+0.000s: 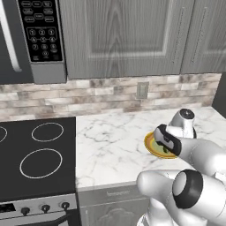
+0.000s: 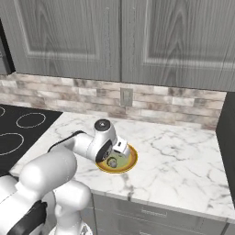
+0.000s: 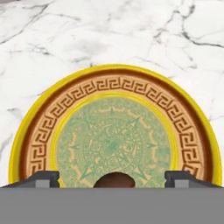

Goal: Pick mushroom from the fridge and place it on the plate on the counter.

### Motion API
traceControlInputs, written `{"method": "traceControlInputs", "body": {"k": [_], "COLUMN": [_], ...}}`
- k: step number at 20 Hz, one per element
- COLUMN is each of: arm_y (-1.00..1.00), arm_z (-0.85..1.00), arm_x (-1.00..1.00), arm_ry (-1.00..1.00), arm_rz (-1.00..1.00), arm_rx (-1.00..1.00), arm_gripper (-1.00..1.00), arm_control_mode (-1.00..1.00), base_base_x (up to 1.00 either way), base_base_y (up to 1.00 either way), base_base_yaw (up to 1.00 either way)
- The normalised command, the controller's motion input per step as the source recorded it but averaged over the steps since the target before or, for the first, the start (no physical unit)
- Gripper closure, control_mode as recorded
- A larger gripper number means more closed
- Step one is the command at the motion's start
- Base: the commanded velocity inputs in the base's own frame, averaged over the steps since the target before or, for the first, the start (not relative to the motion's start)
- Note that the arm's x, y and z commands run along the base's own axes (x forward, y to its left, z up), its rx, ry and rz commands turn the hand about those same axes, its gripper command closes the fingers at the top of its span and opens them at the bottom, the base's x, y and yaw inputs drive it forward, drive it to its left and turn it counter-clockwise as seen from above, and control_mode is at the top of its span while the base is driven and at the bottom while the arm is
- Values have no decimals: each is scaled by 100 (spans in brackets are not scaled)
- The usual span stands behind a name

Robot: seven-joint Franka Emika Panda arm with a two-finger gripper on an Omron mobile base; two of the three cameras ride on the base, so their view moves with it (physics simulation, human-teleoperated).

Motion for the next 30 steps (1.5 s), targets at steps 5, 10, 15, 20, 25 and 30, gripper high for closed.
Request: {"method": "traceControlInputs", "body": {"k": [5,10,15,20,25,30], "arm_y": [0,0,-10,-16,0,13], "arm_z": [30,39,3,45,59,54], "arm_x": [0,-45,-100,-99,-51,-1], "arm_ry": [4,0,-4,-12,2,20], "arm_rz": [0,-6,-4,0,0,7], "arm_rx": [-14,-13,2,2,0,0], "arm_gripper": [-100,-100,-100,-100,-100,-100], "arm_control_mode": [-100,-100,-100,-100,-100,-100], "base_base_x": [0,0,0,0,0,0], "base_base_y": [0,0,0,0,0,0], "base_base_yaw": [0,0,0,0,0,0]}}
